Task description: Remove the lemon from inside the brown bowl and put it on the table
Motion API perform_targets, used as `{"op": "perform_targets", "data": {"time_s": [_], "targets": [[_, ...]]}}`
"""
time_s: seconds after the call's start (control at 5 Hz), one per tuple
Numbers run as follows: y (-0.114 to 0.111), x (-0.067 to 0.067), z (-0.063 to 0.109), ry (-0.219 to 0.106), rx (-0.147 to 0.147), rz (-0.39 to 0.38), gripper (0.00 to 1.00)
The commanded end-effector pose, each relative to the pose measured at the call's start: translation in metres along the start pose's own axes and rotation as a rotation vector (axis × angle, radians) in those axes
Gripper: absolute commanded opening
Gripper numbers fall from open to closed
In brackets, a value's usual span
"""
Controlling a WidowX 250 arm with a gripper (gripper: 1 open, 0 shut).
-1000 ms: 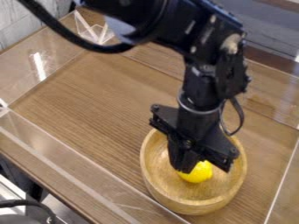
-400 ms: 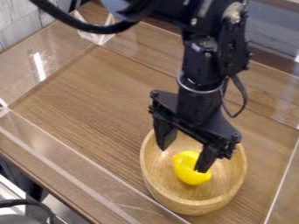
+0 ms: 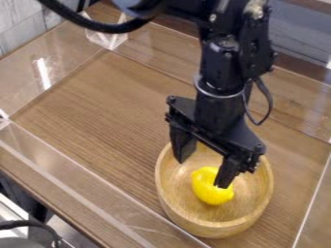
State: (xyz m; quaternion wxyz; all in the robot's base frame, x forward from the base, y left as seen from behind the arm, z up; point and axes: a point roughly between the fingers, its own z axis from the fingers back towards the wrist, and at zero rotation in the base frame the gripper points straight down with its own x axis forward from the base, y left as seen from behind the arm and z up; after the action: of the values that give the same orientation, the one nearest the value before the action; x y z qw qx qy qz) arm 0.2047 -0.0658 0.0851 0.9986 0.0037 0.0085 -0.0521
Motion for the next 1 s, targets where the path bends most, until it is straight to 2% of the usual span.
{"op": "perform_targets", "data": {"time_s": [0.0, 0.8], "targets": [[0.0014, 0.0087, 0.0111, -0.043, -0.014, -0.001, 1.0], [0.0056, 0.0107, 0.0106, -0.032, -0.03, -0.039, 1.0]]}}
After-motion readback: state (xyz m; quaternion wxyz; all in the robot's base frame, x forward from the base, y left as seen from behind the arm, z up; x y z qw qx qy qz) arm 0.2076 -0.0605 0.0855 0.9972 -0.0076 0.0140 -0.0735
